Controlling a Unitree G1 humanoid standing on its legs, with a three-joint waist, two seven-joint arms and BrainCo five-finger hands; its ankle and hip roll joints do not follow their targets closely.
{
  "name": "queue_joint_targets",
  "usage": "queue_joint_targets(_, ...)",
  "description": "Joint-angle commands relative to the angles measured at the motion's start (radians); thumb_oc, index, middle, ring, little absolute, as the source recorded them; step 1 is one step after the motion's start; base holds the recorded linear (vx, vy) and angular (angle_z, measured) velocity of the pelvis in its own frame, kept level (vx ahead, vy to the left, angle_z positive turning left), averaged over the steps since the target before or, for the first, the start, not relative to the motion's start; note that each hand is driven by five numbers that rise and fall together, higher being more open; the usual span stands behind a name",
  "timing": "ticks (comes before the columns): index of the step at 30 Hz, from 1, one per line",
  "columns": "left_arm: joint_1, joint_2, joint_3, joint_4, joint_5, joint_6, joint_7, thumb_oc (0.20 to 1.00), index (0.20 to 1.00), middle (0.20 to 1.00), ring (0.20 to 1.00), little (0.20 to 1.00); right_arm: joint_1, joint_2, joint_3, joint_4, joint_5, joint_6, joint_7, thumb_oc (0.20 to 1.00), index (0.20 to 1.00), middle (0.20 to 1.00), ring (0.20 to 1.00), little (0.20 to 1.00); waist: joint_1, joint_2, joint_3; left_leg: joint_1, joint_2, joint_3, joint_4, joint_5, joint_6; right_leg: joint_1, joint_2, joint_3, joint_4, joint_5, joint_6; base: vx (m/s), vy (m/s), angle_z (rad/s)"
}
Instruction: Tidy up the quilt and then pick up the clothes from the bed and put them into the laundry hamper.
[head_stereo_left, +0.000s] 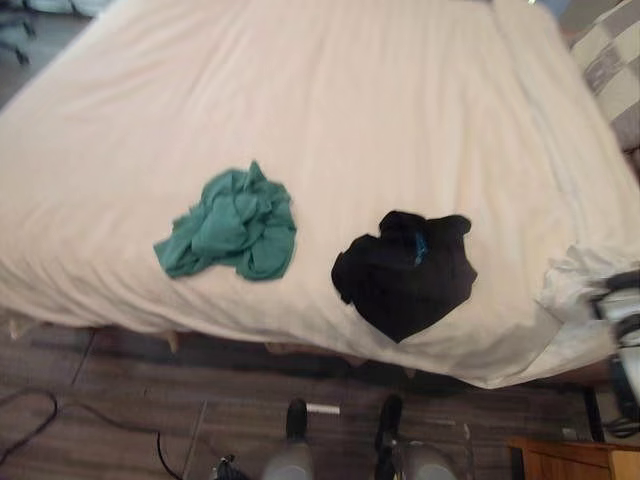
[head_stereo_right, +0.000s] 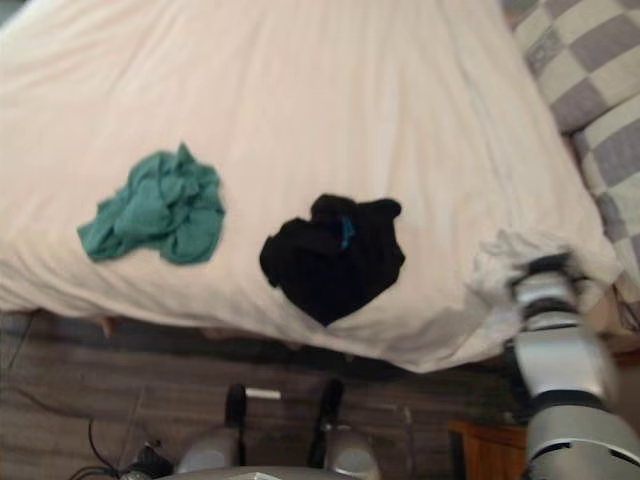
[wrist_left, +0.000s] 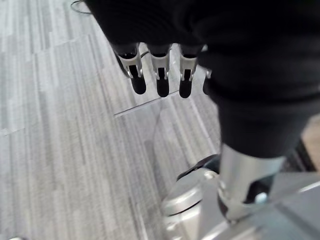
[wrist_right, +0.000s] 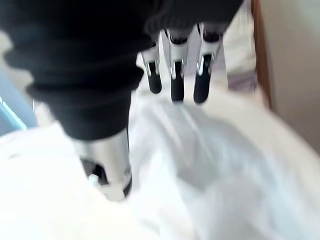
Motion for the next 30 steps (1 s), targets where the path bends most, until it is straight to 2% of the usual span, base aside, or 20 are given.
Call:
queue_joint_targets(1, -0.005, -0.032, -0.011, 0.015, -0.017, -0.006, 0.014, 1.0, 1.0, 1.0, 1.0, 1.0, 0.016, 0.03, 0.01, -0.122, 0.124, -0.075, -0.07, 1.0, 1.0, 1.0, 1.0, 1.0, 0.029, -0.015, 0.014, 0.058, 0.065, -0.012, 0.014, -0.077, -0.05, 0.027, -0.056, 0.052, 0.021, -0.08, 0.104, 0.09, 0.041, -0.17)
queue_joint_targets(6, 0.013, -0.022, 0.002, -0.001, 0.014, -0.02, 0.015, 1.0, 1.0, 1.0, 1.0, 1.0, 0.175, 0.113, -0.009, -0.183, 0.164, -0.117, -0.029, 1.0, 1.0, 1.0, 1.0, 1.0, 0.032, 0.016, -0.017, 0.102, 0.059, -0.005, 0.004, -0.09, -0.046, 0.068, -0.071, 0.053, 0.013, -0.085, 0.106, 0.08, 0.028, -0.12)
queue_joint_targets(7, -0.001, 0.127, 0.181, -0.068, -0.111, -0.051, 0.054, 1.0, 1.0, 1.0, 1.0, 1.0, 0.423, 0.024, -0.133, -0.515, 0.181, -0.189, 0.033, 1.0, 1.0, 1.0, 1.0, 1.0, 0.005, -0.008, 0.072, 0.045, 0.146, -0.001, 0.149, -0.157, -0.076, -0.119, -0.119, 0.08, 0.323, -0.135, 0.14, -0.01, 0.208, 0.0)
queue_joint_targets(8, 0.013, 0.113, 0.186, -0.064, -0.091, -0.049, 0.049, 1.0, 1.0, 1.0, 1.0, 1.0, 0.45, 0.006, -0.146, -0.533, 0.152, -0.195, 0.019, 1.0, 1.0, 1.0, 1.0, 1.0, 0.019, -0.017, 0.075, 0.038, 0.074, -0.002, 0.149, -0.166, -0.057, -0.062, -0.084, 0.053, 0.273, -0.157, 0.097, -0.04, 0.202, 0.21)
queue_joint_targets(9, 0.013, 0.113, 0.186, -0.064, -0.091, -0.049, 0.049, 1.0, 1.0, 1.0, 1.0, 1.0, 0.45, 0.006, -0.145, -0.533, 0.152, -0.195, 0.019, 1.0, 1.0, 1.0, 1.0, 1.0, 0.018, -0.017, 0.077, 0.04, 0.073, -0.003, 0.15, -0.166, -0.056, -0.058, -0.085, 0.051, 0.27, -0.157, 0.098, -0.09, 0.264, 0.17)
queue_joint_targets(10, 0.009, 0.102, 0.167, -0.069, -0.066, -0.056, 0.036, 1.0, 1.0, 1.0, 1.0, 1.0, 0.476, -0.015, -0.161, -0.552, 0.148, -0.2, 0.005, 1.0, 1.0, 1.0, 1.0, 1.0, 0.013, -0.018, 0.066, 0.018, 0.045, -0.019, 0.151, -0.17, -0.047, -0.002, -0.052, 0.089, 0.177, -0.181, 0.084, -0.06, 0.092, -0.01)
queue_joint_targets(11, 0.012, 0.099, 0.176, -0.075, -0.072, -0.058, 0.032, 1.0, 1.0, 1.0, 1.0, 1.0, 0.476, -0.025, -0.162, -0.562, 0.14, -0.201, 0.005, 1.0, 1.0, 1.0, 1.0, 1.0, 0.009, -0.018, 0.059, 0.015, 0.044, -0.008, 0.143, -0.164, -0.043, -0.01, -0.05, 0.108, 0.155, -0.162, 0.083, -0.11, 0.109, -0.16)
queue_joint_targets(14, 0.03, 0.098, 0.194, -0.085, -0.082, -0.061, 0.033, 1.0, 1.0, 1.0, 1.0, 1.0, 0.467, -0.054, -0.157, -0.618, 0.097, -0.192, 0.002, 1.0, 1.0, 1.0, 1.0, 1.0, 0.013, -0.014, 0.056, 0.01, 0.051, 0.015, 0.13, -0.155, -0.042, -0.018, -0.063, 0.1, 0.127, -0.132, 0.094, -0.09, 0.04, -0.29)
queue_joint_targets(15, 0.039, 0.096, 0.19, -0.099, -0.079, -0.067, 0.029, 1.0, 1.0, 1.0, 1.0, 1.0, 0.458, -0.088, -0.167, -0.662, 0.072, -0.196, -0.002, 1.0, 1.0, 1.0, 1.0, 1.0, 0.007, -0.013, 0.062, 0.003, 0.053, 0.022, 0.13, -0.151, -0.043, -0.018, -0.076, 0.095, 0.101, -0.114, 0.102, -0.05, 0.028, -0.62)
queue_joint_targets(23, 0.022, 0.097, 0.153, -0.075, 0.015, -0.072, 0.039, 1.0, 1.0, 1.0, 1.0, 1.0, 0.451, -0.223, -0.279, -0.895, -0.078, -0.214, -0.108, 1.0, 1.0, 1.0, 1.0, 1.0, -0.018, -0.02, 0.106, -0.04, 0.051, 0.031, 0.158, -0.159, -0.042, -0.048, -0.107, 0.114, 0.068, -0.066, 0.118, -0.06, 0.009, -0.08)
queue_joint_targets(26, -0.026, 0.112, 0.104, -0.087, 0.002, -0.085, 0.04, 1.0, 1.0, 1.0, 1.0, 1.0, 0.329, -0.275, -0.211, -0.871, -0.056, -0.221, -0.125, 1.0, 1.0, 1.0, 1.0, 1.0, -0.008, -0.024, 0.16, -0.105, 0.048, 0.021, 0.191, -0.152, -0.044, -0.113, -0.11, 0.13, 0.079, -0.049, 0.12, -0.15, -0.042, -0.11)
queue_joint_targets(30, -0.073, 0.13, 0.042, -0.11, -0.025, -0.102, 0.048, 1.0, 1.0, 1.0, 1.0, 1.0, 0.114, -0.398, -0.062, -0.748, -0.031, -0.207, -0.118, 1.0, 1.0, 1.0, 1.0, 1.0, 0.007, -0.019, 0.215, -0.178, 0.052, 0.022, 0.222, -0.133, -0.062, -0.186, -0.12, 0.127, 0.106, -0.041, 0.116, -0.04, -0.029, -0.05)
